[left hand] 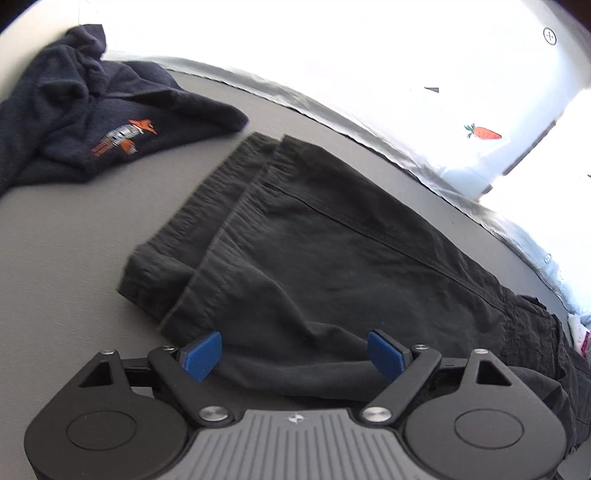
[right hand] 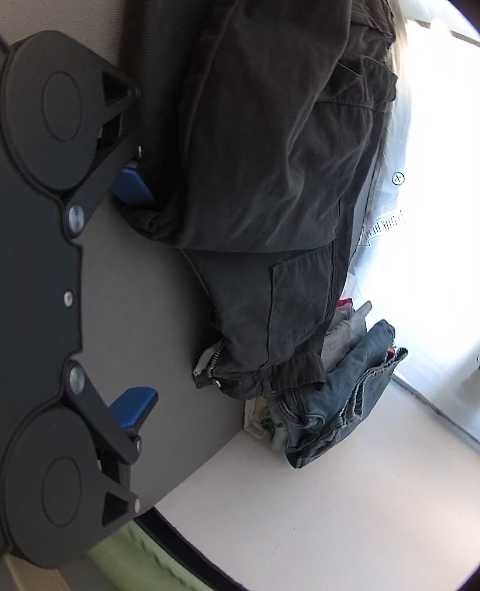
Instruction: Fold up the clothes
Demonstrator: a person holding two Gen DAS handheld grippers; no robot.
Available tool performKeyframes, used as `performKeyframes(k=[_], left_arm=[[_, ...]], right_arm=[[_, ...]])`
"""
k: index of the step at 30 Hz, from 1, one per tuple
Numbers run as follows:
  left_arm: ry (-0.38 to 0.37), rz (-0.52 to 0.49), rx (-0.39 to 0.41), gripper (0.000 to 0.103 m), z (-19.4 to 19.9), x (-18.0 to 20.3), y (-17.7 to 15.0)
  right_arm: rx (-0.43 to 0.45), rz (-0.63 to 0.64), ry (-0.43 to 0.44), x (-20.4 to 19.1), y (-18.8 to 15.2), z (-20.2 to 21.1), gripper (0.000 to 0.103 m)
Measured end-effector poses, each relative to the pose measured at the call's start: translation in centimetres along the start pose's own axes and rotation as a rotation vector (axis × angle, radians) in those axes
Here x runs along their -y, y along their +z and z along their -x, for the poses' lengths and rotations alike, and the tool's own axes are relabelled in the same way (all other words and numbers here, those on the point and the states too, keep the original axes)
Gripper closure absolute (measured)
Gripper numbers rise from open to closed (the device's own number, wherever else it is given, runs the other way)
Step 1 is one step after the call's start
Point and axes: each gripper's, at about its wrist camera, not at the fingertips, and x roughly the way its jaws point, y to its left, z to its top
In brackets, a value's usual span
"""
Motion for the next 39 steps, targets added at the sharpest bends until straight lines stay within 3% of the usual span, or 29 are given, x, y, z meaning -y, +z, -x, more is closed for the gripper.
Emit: performKeyframes(k=[1,4,6,10,12,13,17,23,25,28,30,34,35,36,38,39], left_arm=[[0.012,0.001,0.023,0.028,0.6,-0.5,0.3],[0.050,-0.018,0.060,0.029,1.2,-1.3,1.2],[0.094,-0.034,0.059,0.029,0.8,-1.4,1.8],[0.092,-0.028,0.039,0.033,-0.2,-1.7,1.8],[0.118,-0.059,0.034,0.068,-0.6,-1.3,1.5],[0.139,-0.081,0.037,0.092,-0.5,-1.0,1.5],[0.175,-0.159,0.118,0.095,1.0,0.6,2.1],[0.163,-0.220,0.330,0.095,5.8,3.5,6.0],[0.186,-0.244,0.359,0.095,6.6,3.8,6.9],[0.244,-0.223,0.329,0.095,5.8,2.2,7.1],[0.255,-0.179,0.242,0.095,3.6,0.2,6.4],[0.370,-0.192,0.099,0.084,-0.3,-1.1,4.2],[0.376,-0.185,0.096,0.081,-0.3,-1.0,4.0],[0.380,-0.177,0.096,0.076,-0.2,-0.9,3.8],[0.356,-0.161,0.102,0.051,0.3,-0.7,4.0],[0.351,-0.175,0.111,0.044,0.6,-0.3,4.0]], right_arm=[[-0.001,-0.022,-0.002,0.1,-0.1,0.0,0.000],[-0.002,-0.048,-0.008,0.0,-0.2,0.1,0.000],[0.023,-0.047,-0.024,-0.3,-0.6,0.3,0.000],[0.063,-0.018,-0.068,-1.2,-1.1,0.7,0.000],[0.075,0.018,-0.097,-1.8,-1.1,0.8,0.000],[0.083,0.044,-0.118,-2.3,-1.2,0.9,0.000],[0.105,0.111,-0.179,-3.5,-1.2,1.2,0.000],[0.106,0.113,-0.180,-3.4,-1.2,1.1,0.000],[0.105,0.112,-0.179,-3.5,-1.2,1.1,0.000],[0.104,0.111,-0.178,-3.5,-1.2,1.1,0.000],[0.104,0.111,-0.179,-3.5,-1.2,1.1,0.000],[0.101,0.111,-0.179,-3.5,-1.2,1.2,0.000],[0.096,0.112,-0.175,-3.4,-1.2,1.2,0.000],[0.087,0.125,-0.160,-3.2,-1.0,1.2,0.000],[0.057,0.161,-0.094,-2.6,-0.3,1.7,0.000],[0.051,0.161,-0.053,-2.1,0.1,2.1,0.000]])
